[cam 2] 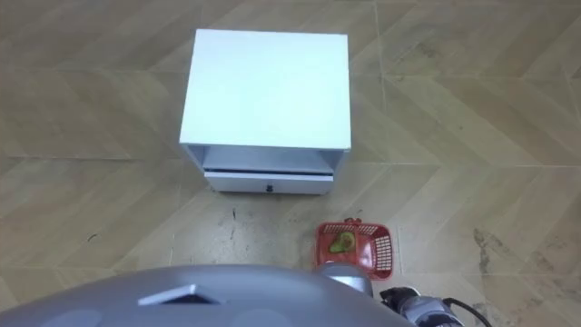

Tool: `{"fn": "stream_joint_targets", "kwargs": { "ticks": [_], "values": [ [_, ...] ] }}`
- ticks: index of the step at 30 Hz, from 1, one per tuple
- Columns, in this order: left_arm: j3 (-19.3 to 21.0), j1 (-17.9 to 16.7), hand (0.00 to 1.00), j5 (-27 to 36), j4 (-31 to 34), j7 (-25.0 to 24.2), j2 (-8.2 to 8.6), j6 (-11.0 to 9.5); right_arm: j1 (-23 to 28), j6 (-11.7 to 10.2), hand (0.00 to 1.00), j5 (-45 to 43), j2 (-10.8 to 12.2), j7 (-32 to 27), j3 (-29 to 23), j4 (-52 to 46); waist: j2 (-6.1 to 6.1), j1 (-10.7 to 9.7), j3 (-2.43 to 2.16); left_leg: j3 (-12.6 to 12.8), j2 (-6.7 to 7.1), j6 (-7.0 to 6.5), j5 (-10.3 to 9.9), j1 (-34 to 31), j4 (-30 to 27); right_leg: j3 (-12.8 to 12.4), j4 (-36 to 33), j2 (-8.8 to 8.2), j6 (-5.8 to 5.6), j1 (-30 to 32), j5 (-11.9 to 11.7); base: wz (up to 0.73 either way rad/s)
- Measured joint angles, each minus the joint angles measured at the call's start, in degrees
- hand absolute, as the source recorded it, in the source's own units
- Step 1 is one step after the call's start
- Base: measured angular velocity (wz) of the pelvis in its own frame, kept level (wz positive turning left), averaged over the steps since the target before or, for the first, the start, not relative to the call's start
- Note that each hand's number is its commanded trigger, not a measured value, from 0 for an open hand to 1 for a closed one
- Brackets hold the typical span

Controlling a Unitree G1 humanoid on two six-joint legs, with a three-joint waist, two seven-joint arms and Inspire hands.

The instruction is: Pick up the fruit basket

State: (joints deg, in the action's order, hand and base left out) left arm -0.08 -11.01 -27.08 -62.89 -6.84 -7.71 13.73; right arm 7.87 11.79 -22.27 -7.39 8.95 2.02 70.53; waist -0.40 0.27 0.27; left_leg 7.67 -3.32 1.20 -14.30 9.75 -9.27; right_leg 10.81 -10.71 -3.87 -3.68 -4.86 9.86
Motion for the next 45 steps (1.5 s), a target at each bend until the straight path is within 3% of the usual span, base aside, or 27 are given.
{"fn": "stream_joint_targets", "kwargs": {
  "ticks": [14,25,37,43,45],
  "values": [
    [1.15,-0.61,0.0,0.47,0.0,1.26,0.1,0.0,0.13,0.08,0.0,1.07,0.0,0.49,0.13,0.53,-0.44,0.04,-0.21,-0.23,0.0,0.0,0.0,-0.01,-0.09,0.08,-0.06,-0.01,0.01,-0.04,0.01,0.0],
    [2.11,-0.71,0.0,0.5,-0.83,1.68,0.45,-0.35,0.54,0.14,0.0,0.63,0.02,0.41,0.11,0.77,-0.65,0.09,0.05,-0.27,0.0,0.0,0.0,0.23,-0.12,0.03,-0.13,-0.03,0.05,-0.25,0.04,0.0],
    [2.15,-1.38,0.0,0.5,-1.14,1.6,0.85,-0.28,1.09,0.28,0.0,1.5,0.12,-0.19,-0.06,0.59,-0.53,-0.03,-0.2,-0.34,0.12,-0.01,0.0,-0.31,-0.3,0.11,-1.19,-0.36,0.13,0.96,0.48,0.0],
    [2.21,-0.54,0.0,0.17,-0.15,1.2,0.51,-0.49,-0.53,-0.55,0.0,1.57,-0.07,-0.76,-1.03,0.1,-0.2,0.02,-0.47,-0.16,0.7,-0.01,-0.01,-2.83,-2.52,0.27,-2.48,-1.37,0.1,2.87,0.47,0.0],
    [2.22,-0.22,0.0,0.43,-0.13,1.13,0.36,-0.92,-1.23,-1.01,0.0,1.49,-0.39,-2.12,-1.01,-0.04,-0.32,-0.15,-0.31,0.52,1.27,-1.16,-0.66,-5.0,-5.7,-0.36,-4.42,-2.32,0.0,4.31,0.45,-0.06]
  ]
}}
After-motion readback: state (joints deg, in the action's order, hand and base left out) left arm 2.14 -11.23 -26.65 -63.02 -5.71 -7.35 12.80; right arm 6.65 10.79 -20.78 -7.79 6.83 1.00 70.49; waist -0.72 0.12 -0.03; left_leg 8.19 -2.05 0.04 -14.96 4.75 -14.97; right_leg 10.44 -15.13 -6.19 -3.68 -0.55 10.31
